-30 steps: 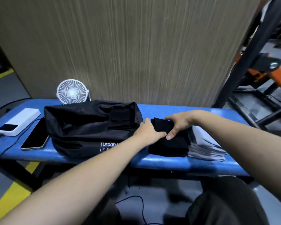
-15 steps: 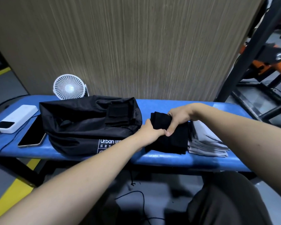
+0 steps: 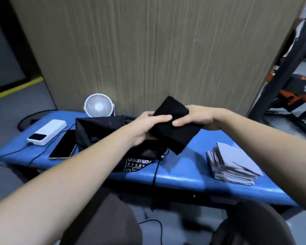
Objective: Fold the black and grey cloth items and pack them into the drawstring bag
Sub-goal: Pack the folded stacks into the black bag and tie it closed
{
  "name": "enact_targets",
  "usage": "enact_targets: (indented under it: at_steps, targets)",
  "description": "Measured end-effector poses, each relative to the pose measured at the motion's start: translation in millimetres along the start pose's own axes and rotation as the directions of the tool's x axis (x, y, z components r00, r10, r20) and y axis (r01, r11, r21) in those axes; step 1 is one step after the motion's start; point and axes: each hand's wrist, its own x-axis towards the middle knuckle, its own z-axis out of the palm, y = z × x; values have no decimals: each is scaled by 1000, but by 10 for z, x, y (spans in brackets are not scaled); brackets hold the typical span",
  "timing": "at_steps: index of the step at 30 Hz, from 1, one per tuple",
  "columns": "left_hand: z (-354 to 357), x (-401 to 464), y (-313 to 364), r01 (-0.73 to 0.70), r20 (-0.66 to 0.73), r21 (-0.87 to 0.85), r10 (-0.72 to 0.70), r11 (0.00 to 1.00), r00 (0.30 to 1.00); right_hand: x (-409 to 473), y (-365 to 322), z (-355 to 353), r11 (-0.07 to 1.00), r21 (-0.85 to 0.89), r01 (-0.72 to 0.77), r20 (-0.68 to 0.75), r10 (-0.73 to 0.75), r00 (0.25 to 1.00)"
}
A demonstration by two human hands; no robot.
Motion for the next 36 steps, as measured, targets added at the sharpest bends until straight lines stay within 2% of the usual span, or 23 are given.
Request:
enact_targets:
  at_steps: [4, 8, 12, 17, 20, 22, 25, 27, 30, 32, 36]
  targets:
    - [-549, -77, 166, -132, -171, -76, 118, 988, 978, 413, -270, 346, 992, 85, 89, -82, -82, 993]
    - [-1075, -16, 151, -239, -360, -93, 191, 967, 913, 838, -508, 728, 982, 141, 127, -102, -113, 988]
    - [-1483, 78, 50, -177, -329, -44, 153, 983, 932, 1271, -514, 962, 978, 169, 125, -80, -113, 990]
    - [-1815, 230, -200, -64, -312, 16, 66, 998, 948, 1609, -393, 1062, 983, 165, 82, -175, -53, 983]
    - [-1895, 307, -357, 7, -284, 31, 2, 1000, 959, 1753, -270, 1079, 994, 32, 107, -218, -98, 971]
    - [-1898, 332, -417, 84, -256, 58, -67, 995, 964, 1863, -217, 1109, 979, -168, 116, -227, -153, 962]
    - [-1905, 356, -499, 195, -240, 148, -156, 970, 958, 1981, -194, 1156, 849, -525, 54, -159, -160, 974]
    - [-1900, 384, -538, 210, -262, 180, -159, 961, 952, 2027, -189, 1179, 737, -675, 17, -137, -148, 979]
    - [-1877, 432, -574, 209, -332, 224, -127, 952, 935, 2080, -175, 1194, 689, -725, -15, -121, -105, 987]
    - [-1857, 449, -592, 188, -330, 305, -82, 934, 940, 2100, -154, 1206, 658, -753, -28, -103, -75, 992]
    - [-1827, 475, -650, 176, -317, 536, 4, 826, 949, 2081, -139, 1213, 548, -834, -61, -87, -22, 996]
